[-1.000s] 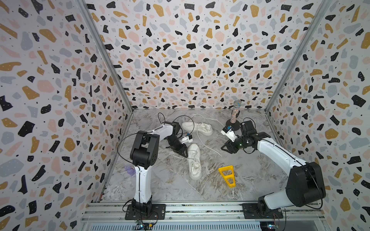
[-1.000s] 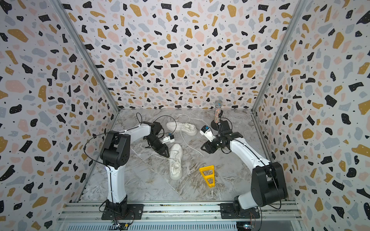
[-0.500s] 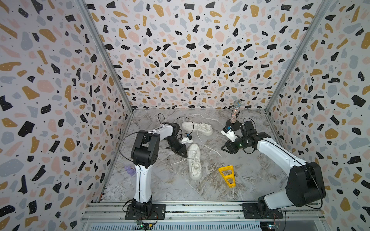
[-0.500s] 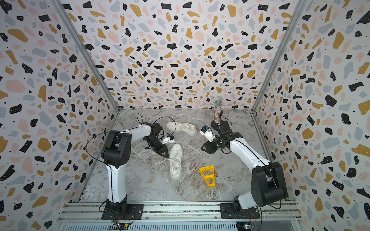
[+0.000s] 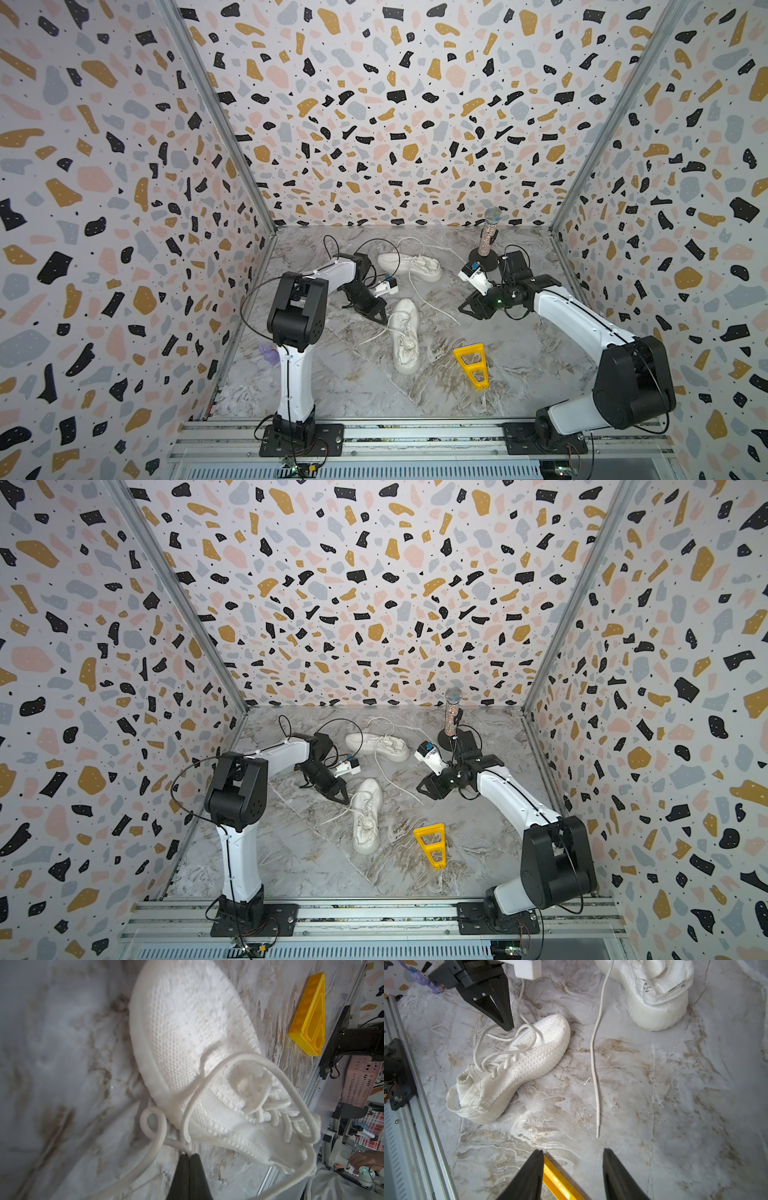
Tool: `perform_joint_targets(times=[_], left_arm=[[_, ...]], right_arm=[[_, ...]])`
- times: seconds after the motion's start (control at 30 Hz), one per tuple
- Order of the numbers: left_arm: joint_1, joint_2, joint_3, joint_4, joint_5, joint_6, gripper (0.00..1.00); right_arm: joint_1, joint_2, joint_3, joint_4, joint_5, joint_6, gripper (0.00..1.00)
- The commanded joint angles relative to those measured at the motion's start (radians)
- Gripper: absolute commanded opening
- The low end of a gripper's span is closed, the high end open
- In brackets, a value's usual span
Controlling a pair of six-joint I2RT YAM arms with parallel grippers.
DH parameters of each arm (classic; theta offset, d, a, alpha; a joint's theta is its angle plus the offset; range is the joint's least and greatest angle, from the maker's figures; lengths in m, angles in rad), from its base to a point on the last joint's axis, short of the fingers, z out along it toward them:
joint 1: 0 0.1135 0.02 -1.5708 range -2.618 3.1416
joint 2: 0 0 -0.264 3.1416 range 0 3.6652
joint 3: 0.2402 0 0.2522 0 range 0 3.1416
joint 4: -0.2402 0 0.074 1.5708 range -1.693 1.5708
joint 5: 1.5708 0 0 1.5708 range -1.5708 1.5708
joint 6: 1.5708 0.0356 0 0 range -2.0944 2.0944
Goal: Tie the shoes
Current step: Cross the shoelace with the shoelace.
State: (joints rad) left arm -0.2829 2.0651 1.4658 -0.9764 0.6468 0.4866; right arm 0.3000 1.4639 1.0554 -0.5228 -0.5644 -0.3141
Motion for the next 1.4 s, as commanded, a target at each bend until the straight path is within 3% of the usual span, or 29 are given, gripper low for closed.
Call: perform_joint_targets(times=[0.0,0.23,0.6,1.03,1.37], left_arm=[[0.006,-0.035,-0.015,-0.008,0.030,0.025,0.00],[0.004,0.014,-0.008,0.005,0.024,-0.006,0.01],[0.004,0.072,0.006,0.033,0.062,-0.038,0.28],[0.002,0.097,0.032,0.006,0.106,-0.027,0.35],[-0.009,0.124,0.052,-0.020,0.128,-0.026,0.35]], right_arm=[[-0.004,0.001,0.000,-0.003,-0.018,-0.006,0.50],[-0.004,0.012,0.001,-0.003,-0.023,-0.005,0.50],[-0.003,0.010,-0.004,-0.001,-0.017,-0.011,0.50],[-0.004,0.021,-0.004,-0.003,-0.020,-0.014,0.50],[-0.004,0.023,-0.004,-0.005,-0.019,-0.016,0.50]])
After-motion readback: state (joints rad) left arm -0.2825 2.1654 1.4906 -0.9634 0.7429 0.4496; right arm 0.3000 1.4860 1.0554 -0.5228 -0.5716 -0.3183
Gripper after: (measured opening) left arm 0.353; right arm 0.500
